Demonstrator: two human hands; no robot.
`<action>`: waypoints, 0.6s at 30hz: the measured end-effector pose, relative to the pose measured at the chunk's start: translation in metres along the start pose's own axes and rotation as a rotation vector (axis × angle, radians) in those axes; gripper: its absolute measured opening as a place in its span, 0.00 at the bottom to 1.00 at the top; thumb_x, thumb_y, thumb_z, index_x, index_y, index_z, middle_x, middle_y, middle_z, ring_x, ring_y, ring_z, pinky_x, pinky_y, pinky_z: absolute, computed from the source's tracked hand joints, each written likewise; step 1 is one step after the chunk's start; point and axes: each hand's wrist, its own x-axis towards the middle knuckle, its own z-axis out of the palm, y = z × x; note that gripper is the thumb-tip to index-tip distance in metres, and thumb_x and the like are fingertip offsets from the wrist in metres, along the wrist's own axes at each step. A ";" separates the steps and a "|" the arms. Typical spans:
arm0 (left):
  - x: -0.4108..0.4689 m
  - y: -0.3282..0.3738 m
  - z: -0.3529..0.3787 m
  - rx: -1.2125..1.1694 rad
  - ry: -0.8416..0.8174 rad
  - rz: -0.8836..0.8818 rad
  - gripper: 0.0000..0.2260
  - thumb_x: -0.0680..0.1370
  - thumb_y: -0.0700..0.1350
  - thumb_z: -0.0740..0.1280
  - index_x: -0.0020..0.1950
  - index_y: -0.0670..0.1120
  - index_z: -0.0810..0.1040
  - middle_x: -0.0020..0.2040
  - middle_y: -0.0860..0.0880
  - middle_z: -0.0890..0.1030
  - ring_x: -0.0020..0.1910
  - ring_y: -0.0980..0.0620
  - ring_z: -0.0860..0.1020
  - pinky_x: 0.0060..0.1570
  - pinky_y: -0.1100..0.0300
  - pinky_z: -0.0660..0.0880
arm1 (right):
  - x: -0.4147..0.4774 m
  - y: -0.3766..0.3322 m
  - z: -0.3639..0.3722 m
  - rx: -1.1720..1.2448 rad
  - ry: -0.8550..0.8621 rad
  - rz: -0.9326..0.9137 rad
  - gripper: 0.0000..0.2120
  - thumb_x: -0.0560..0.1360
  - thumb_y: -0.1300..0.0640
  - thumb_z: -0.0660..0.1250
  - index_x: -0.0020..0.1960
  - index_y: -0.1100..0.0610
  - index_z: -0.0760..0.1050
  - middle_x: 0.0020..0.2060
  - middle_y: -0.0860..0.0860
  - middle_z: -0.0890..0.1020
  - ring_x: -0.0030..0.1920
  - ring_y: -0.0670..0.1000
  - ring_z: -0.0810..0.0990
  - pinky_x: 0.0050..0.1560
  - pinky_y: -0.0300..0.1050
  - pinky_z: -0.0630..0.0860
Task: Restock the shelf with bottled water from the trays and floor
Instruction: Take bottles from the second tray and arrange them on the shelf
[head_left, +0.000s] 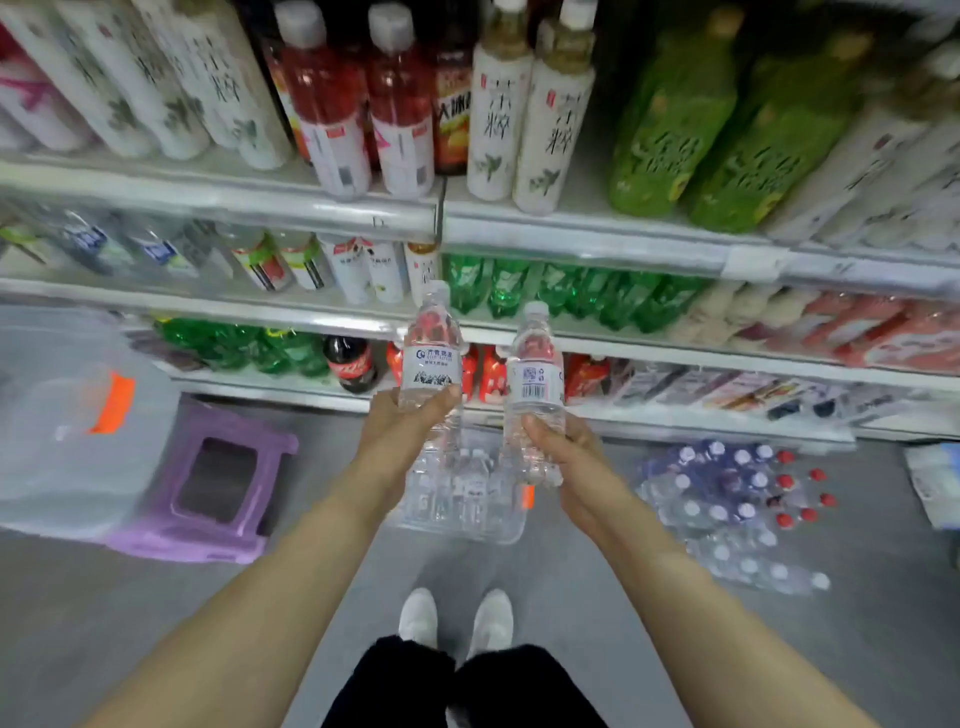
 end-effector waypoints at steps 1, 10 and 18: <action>-0.012 0.023 0.000 -0.011 -0.002 0.069 0.29 0.66 0.58 0.80 0.62 0.45 0.79 0.54 0.50 0.86 0.56 0.51 0.83 0.62 0.52 0.76 | -0.011 -0.020 0.003 0.000 0.009 -0.043 0.33 0.65 0.46 0.82 0.66 0.56 0.78 0.57 0.55 0.85 0.58 0.56 0.84 0.61 0.56 0.78; -0.125 0.214 0.023 -0.114 0.028 0.558 0.33 0.73 0.63 0.68 0.73 0.48 0.66 0.62 0.54 0.75 0.56 0.56 0.72 0.57 0.58 0.66 | -0.104 -0.216 0.037 0.052 -0.094 -0.481 0.41 0.64 0.47 0.83 0.71 0.57 0.71 0.68 0.52 0.79 0.65 0.50 0.80 0.70 0.58 0.72; -0.191 0.320 0.025 -0.226 0.000 0.842 0.32 0.70 0.66 0.68 0.67 0.47 0.69 0.61 0.52 0.78 0.53 0.56 0.77 0.50 0.59 0.70 | -0.168 -0.342 0.054 -0.037 -0.211 -0.815 0.48 0.60 0.44 0.85 0.73 0.56 0.70 0.62 0.53 0.84 0.62 0.56 0.82 0.69 0.63 0.73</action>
